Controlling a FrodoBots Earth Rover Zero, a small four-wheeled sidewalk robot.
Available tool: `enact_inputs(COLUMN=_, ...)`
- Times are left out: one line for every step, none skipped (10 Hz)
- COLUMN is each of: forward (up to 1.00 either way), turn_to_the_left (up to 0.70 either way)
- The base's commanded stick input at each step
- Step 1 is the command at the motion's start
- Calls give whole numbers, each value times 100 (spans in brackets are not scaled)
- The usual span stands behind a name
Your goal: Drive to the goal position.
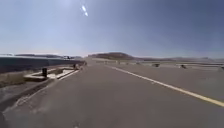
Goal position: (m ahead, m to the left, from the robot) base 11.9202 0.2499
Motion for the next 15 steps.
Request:
enact_inputs(forward=70, turn_to_the_left=0)
enact_inputs(forward=70, turn_to_the_left=0)
enact_inputs(forward=70, turn_to_the_left=0)
enact_inputs(forward=70, turn_to_the_left=0)
enact_inputs(forward=70, turn_to_the_left=0)
enact_inputs(forward=70, turn_to_the_left=0)
enact_inputs(forward=70, turn_to_the_left=0)
enact_inputs(forward=70, turn_to_the_left=0)
enact_inputs(forward=70, turn_to_the_left=0)
enact_inputs(forward=70, turn_to_the_left=0)
enact_inputs(forward=70, turn_to_the_left=0)
enact_inputs(forward=70, turn_to_the_left=0)
enact_inputs(forward=70, turn_to_the_left=0)
enact_inputs(forward=70, turn_to_the_left=0)
enact_inputs(forward=70, turn_to_the_left=0)
